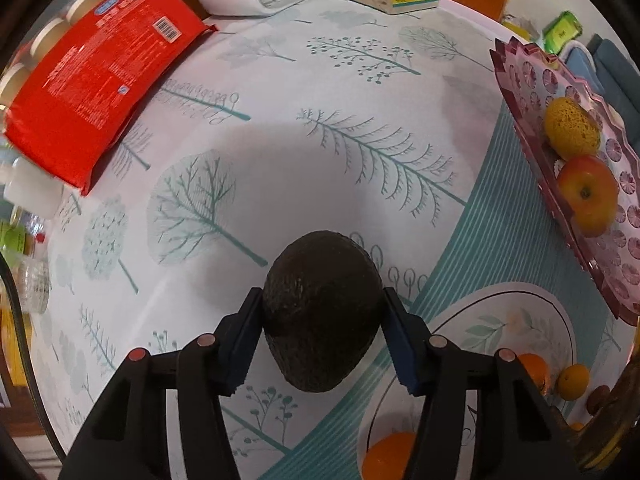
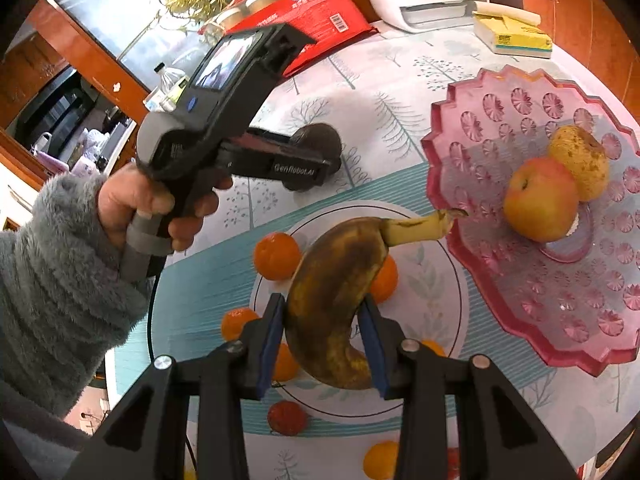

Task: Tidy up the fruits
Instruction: 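Carry the avocado with the left tool while the right tool carries the banana into the bowl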

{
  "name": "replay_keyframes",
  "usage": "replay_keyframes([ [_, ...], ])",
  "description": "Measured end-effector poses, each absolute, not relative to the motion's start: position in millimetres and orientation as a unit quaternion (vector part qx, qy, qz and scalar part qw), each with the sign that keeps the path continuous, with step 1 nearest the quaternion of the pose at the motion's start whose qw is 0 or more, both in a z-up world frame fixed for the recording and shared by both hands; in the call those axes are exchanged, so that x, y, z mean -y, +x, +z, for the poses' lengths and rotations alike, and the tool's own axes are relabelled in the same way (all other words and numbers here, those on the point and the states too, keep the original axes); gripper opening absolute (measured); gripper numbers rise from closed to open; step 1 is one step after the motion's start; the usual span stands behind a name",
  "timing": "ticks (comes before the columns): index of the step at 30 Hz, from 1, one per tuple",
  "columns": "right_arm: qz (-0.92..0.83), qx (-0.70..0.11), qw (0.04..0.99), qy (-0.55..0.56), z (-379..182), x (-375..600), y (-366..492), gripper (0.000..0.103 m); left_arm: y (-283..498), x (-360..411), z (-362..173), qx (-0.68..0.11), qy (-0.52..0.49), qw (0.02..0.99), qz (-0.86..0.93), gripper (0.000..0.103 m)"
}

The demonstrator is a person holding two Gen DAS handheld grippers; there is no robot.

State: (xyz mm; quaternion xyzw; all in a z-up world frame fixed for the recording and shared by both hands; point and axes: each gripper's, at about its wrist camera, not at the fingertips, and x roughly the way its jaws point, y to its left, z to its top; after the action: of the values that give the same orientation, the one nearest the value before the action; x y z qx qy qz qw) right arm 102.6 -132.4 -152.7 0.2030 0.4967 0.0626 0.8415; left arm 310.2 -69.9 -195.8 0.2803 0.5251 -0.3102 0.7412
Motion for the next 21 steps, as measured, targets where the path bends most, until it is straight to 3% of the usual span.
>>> replay_keyframes([
  [21,0.041,-0.413,0.881,0.227,-74.5,191.6,51.1,0.036,228.4,56.0,-68.4,-0.459,0.197,0.809,-0.309,0.056],
])
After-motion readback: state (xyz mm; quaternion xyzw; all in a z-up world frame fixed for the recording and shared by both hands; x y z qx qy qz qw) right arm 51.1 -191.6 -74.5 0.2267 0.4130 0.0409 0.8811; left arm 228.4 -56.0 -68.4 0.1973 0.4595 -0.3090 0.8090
